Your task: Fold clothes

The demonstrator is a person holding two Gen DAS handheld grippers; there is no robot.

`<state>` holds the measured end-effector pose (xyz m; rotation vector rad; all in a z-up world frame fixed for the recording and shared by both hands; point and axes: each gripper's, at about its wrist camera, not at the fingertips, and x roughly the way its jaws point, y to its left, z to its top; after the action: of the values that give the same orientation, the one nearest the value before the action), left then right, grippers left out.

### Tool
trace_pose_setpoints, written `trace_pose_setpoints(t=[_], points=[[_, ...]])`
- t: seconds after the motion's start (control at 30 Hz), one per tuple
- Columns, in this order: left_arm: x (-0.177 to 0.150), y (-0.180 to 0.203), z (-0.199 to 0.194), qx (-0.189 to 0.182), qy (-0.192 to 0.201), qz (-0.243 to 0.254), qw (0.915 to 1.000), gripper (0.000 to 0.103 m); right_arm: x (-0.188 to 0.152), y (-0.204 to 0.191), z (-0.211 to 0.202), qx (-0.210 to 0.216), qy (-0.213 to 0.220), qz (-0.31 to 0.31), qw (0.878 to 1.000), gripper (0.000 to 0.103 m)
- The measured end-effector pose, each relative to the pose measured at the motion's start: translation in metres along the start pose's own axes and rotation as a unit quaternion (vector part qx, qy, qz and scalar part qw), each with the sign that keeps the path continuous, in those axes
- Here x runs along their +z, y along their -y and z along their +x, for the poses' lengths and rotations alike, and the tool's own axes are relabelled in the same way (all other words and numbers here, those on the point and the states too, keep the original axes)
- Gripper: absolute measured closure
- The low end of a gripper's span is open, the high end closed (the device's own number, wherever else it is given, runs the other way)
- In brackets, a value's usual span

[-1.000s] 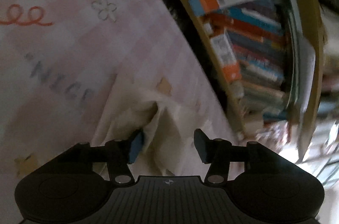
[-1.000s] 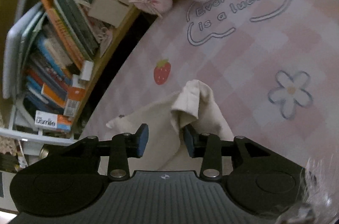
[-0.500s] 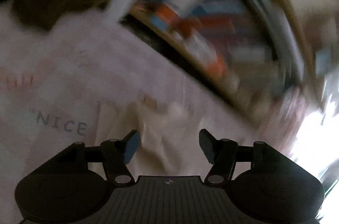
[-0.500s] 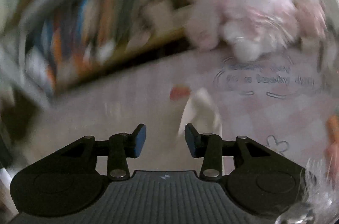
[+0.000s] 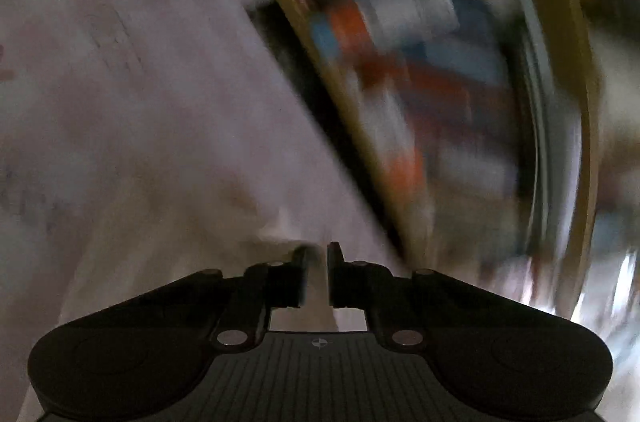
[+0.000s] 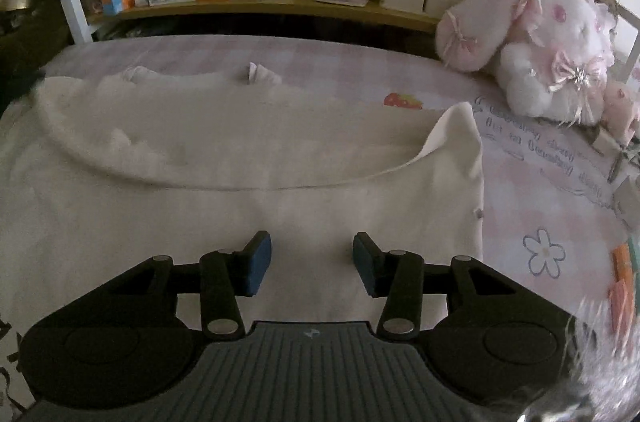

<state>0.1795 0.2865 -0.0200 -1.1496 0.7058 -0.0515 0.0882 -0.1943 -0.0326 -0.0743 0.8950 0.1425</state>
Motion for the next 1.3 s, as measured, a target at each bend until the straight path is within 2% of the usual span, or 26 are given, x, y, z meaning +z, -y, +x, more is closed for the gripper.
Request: trace_pose_setpoints(t=[0.03, 0.07, 0.1, 0.17, 0.2, 0.23, 0.27, 0.3, 0.33, 0.4, 0.43, 0.5, 0.53, 0.63, 0.7, 0.73, 0.8, 0.83, 0.93, 0.97, 1.07, 1.17, 1.23, 1.3], points=[[0.007, -0.004, -0.001, 0.006, 0.019, -0.018, 0.9996, 0.094, 0.0, 0.0, 0.0, -0.001, -0.002, -0.003, 1.0, 0.058], [0.012, -0.005, -0.002, 0.013, 0.023, -0.021, 0.9994, 0.094, 0.0, 0.0, 0.0, -0.001, -0.003, -0.005, 1.0, 0.058], [0.013, -0.002, -0.003, 0.017, 0.018, -0.003, 0.9997, 0.094, 0.001, -0.001, 0.0, -0.003, -0.003, -0.008, 1.0, 0.057], [0.001, 0.018, -0.007, 0.026, -0.006, 0.101, 0.9946, 0.094, 0.002, -0.003, 0.0, -0.01, -0.001, -0.02, 1.0, 0.055], [-0.006, 0.029, -0.009, 0.031, -0.019, 0.157, 0.9869, 0.094, 0.003, -0.004, -0.001, -0.017, 0.002, -0.028, 0.999, 0.055], [-0.02, 0.04, -0.009, 0.029, -0.04, 0.218, 0.9747, 0.093, 0.005, -0.01, -0.001, -0.023, 0.012, -0.054, 0.998, 0.055], [-0.038, 0.051, -0.008, 0.024, -0.065, 0.28, 0.9574, 0.091, 0.007, -0.017, -0.002, -0.029, 0.024, -0.084, 0.996, 0.055], [-0.056, 0.061, -0.006, 0.018, -0.09, 0.341, 0.9355, 0.089, 0.009, -0.024, -0.002, -0.035, 0.035, -0.113, 0.992, 0.055], [-0.074, 0.072, -0.005, 0.013, -0.115, 0.401, 0.909, 0.088, 0.01, -0.033, -0.001, -0.035, 0.047, -0.148, 0.987, 0.054], [-0.112, 0.09, 0.0, 0.009, -0.154, 0.506, 0.8484, 0.084, 0.012, -0.049, 0.003, -0.034, 0.064, -0.209, 0.975, 0.049], [-0.13, 0.093, 0.005, 0.015, -0.162, 0.543, 0.8237, 0.084, 0.014, -0.057, 0.007, -0.033, 0.069, -0.232, 0.97, 0.047], [-0.157, 0.094, 0.016, 0.031, -0.173, 0.581, 0.795, 0.083, 0.016, -0.072, 0.016, -0.031, 0.077, -0.276, 0.958, 0.047], [-0.165, 0.094, 0.023, 0.034, -0.179, 0.588, 0.7881, 0.083, 0.017, -0.079, 0.02, -0.03, 0.081, -0.298, 0.951, 0.046], [-0.181, 0.099, 0.037, 0.03, -0.191, 0.601, 0.7757, 0.083, 0.021, -0.102, 0.032, -0.026, 0.094, -0.362, 0.927, 0.046], [-0.18, 0.101, 0.04, 0.03, -0.187, 0.603, 0.7747, 0.083, 0.023, -0.117, 0.041, -0.023, 0.102, -0.404, 0.909, 0.042], [-0.179, 0.103, 0.042, 0.031, -0.182, 0.6, 0.7785, 0.083, 0.034, -0.117, 0.045, -0.044, 0.119, -0.391, 0.912, 0.05], [-0.172, 0.105, 0.046, 0.033, -0.175, 0.587, 0.7896, 0.083, 0.066, -0.108, 0.051, -0.128, 0.148, -0.322, 0.926, 0.05], [-0.169, 0.105, 0.047, 0.033, -0.173, 0.58, 0.7955, 0.083, 0.081, -0.097, 0.048, -0.155, 0.161, -0.274, 0.935, 0.05], [-0.157, 0.103, 0.053, 0.04, -0.172, 0.563, 0.8074, 0.083, 0.1, -0.062, 0.033, -0.166, 0.167, -0.18, 0.955, 0.047], [-0.153, 0.102, 0.055, 0.043, -0.172, 0.557, 0.8111, 0.083, 0.097, -0.054, 0.03, -0.161, 0.162, -0.173, 0.958, 0.046], [-0.135, 0.097, 0.064, 0.056, -0.16, 0.519, 0.8376, 0.083, 0.076, -0.035, 0.022, -0.15, 0.129, -0.16, 0.967, 0.045], [-0.104, 0.086, 0.063, 0.074, -0.133, 0.471, 0.869, 0.083, 0.048, -0.016, 0.013, -0.15, 0.087, -0.12, 0.977, 0.045], [-0.078, 0.076, 0.056, 0.093, -0.107, 0.439, 0.8871, 0.083, 0.027, 0.003, 0.005, -0.153, 0.059, -0.083, 0.983, 0.045], [-0.05, 0.068, 0.042, 0.125, -0.065, 0.413, 0.8995, 0.082, 0.01, 0.016, -0.005, -0.152, 0.04, -0.046, 0.987, 0.045]])
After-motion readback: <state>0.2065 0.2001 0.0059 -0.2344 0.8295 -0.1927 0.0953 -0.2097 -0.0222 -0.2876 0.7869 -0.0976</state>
